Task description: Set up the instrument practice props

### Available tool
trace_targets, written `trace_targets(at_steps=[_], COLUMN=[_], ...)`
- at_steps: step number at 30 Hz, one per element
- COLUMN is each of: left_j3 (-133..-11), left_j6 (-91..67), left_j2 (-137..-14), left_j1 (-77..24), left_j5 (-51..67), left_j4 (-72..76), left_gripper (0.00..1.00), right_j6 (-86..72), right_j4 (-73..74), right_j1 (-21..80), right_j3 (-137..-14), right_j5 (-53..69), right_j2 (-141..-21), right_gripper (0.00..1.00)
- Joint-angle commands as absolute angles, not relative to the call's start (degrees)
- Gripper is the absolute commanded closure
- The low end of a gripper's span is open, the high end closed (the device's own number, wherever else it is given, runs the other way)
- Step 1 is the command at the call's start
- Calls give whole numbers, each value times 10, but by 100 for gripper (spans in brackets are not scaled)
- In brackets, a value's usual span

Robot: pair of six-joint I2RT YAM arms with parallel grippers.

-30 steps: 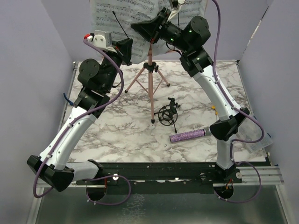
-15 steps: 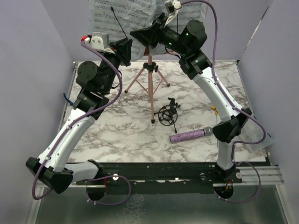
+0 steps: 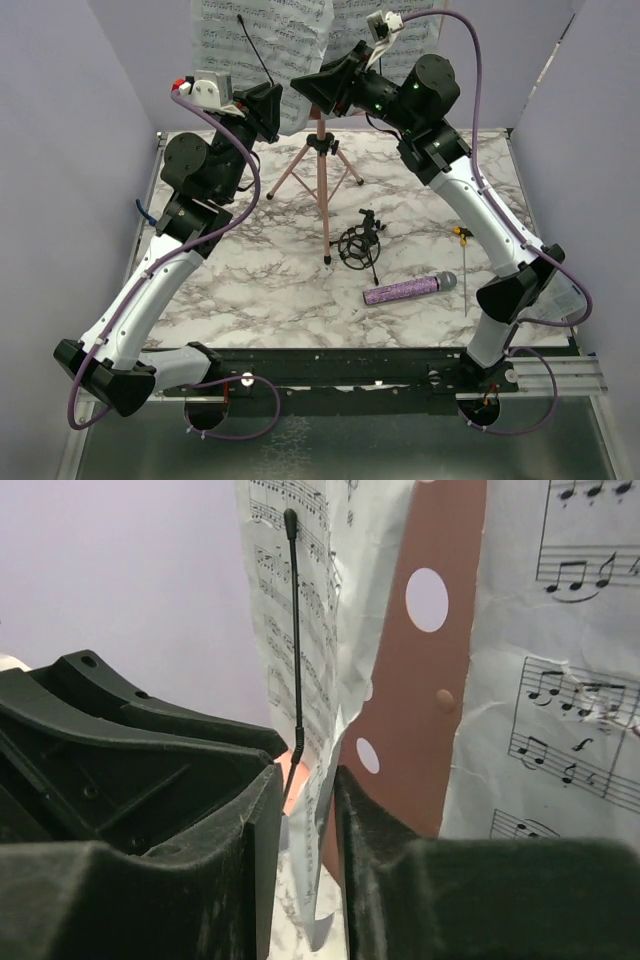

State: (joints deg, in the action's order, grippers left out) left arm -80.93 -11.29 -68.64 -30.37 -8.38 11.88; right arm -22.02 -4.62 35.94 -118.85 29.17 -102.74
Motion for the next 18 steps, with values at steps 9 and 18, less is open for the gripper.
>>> trace_targets(at_steps=[9,18], left_j3=[-802,-804], left_j6=[-103,-101], left_j2=[-670,-672], left_j1=[-304,-304], left_j5=[-94,-90], left_j4=[129,127], left_gripper=[76,92], right_j6=[-180,-119], right_j4=[21,87], right_j1=[363,363], right_j3=[-1234,-1324], right_j5=[217,238], right_j2=[-1023,-1061], right_gripper=[95,99])
